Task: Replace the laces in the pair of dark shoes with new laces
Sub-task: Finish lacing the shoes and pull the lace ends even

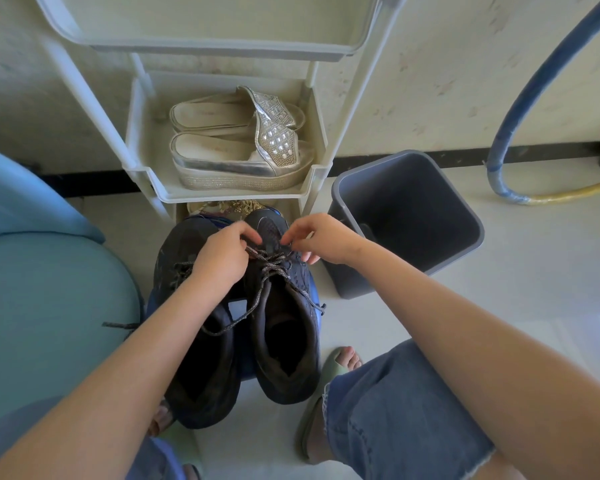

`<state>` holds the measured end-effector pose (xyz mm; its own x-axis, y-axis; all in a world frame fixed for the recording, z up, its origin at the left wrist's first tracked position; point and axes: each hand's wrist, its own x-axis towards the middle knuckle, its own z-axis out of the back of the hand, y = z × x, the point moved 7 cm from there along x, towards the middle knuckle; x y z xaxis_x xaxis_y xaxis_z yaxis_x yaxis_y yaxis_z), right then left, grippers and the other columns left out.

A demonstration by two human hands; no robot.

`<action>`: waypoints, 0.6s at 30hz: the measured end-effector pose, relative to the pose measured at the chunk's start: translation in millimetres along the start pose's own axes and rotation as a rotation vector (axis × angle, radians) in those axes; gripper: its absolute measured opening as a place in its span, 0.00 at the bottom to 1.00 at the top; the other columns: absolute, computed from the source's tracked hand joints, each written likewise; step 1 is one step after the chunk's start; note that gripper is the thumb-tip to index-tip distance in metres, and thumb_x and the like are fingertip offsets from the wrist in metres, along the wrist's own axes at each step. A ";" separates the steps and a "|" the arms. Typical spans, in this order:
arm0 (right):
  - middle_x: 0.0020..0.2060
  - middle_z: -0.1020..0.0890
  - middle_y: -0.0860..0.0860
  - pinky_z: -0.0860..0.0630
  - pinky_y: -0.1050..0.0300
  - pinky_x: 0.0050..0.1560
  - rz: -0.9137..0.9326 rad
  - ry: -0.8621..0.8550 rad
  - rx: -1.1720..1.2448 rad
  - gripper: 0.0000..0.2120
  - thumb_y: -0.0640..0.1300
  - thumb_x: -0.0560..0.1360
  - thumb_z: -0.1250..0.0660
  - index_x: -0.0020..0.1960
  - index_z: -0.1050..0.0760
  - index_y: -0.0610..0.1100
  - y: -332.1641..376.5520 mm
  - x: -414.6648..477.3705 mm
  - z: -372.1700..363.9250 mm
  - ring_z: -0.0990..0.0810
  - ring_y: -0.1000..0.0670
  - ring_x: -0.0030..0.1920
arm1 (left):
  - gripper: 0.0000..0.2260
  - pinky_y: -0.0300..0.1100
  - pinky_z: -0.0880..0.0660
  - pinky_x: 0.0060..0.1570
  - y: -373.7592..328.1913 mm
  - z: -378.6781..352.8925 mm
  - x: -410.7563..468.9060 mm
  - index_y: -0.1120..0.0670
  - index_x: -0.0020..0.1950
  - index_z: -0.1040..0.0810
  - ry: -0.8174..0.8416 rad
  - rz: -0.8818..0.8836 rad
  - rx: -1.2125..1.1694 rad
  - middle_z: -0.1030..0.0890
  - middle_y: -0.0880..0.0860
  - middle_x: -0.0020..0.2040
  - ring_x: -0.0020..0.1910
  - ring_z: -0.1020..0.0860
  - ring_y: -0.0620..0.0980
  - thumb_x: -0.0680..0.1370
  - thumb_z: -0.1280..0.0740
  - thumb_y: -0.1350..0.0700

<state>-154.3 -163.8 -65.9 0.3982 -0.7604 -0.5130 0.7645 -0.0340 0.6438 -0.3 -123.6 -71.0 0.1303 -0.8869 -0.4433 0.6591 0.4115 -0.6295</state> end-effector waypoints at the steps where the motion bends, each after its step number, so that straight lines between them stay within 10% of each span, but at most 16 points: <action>1: 0.48 0.17 0.39 0.19 0.53 0.49 0.012 -0.003 -0.013 0.12 0.33 0.77 0.39 0.54 0.20 0.43 2.6 1.4 -2.2 0.20 0.48 0.41 | 0.15 0.41 0.31 0.36 -2.5 -1.4 0.1 0.51 0.49 0.20 0.046 -0.014 0.027 0.21 0.52 0.45 0.38 0.26 0.50 0.80 0.44 0.65; 9: 0.47 0.17 0.40 0.20 0.52 0.49 0.061 0.042 -0.077 0.08 0.36 0.77 0.35 0.52 0.19 0.41 8.3 11.1 -13.2 0.22 0.49 0.38 | 0.03 0.39 0.30 0.43 -8.8 5.8 -5.5 0.47 0.40 0.18 0.149 -0.094 0.166 0.19 0.47 0.40 0.43 0.22 0.47 0.70 0.25 0.51; 18: 0.49 0.18 0.47 0.23 0.54 0.56 0.064 0.036 -0.127 0.05 0.41 0.76 0.31 0.50 0.20 0.42 8.0 18.4 -21.2 0.22 0.50 0.46 | 0.02 0.38 0.37 0.28 1.6 1.6 -0.1 0.53 0.48 0.28 0.048 0.050 0.002 0.23 0.47 0.38 0.29 0.27 0.43 0.80 0.38 0.57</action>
<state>-130.1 -164.3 -82.3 0.4643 -0.7343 -0.4952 0.7940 0.0975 0.6000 1.9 -123.2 -70.9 0.1269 -0.8542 -0.5042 0.6538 0.4543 -0.6051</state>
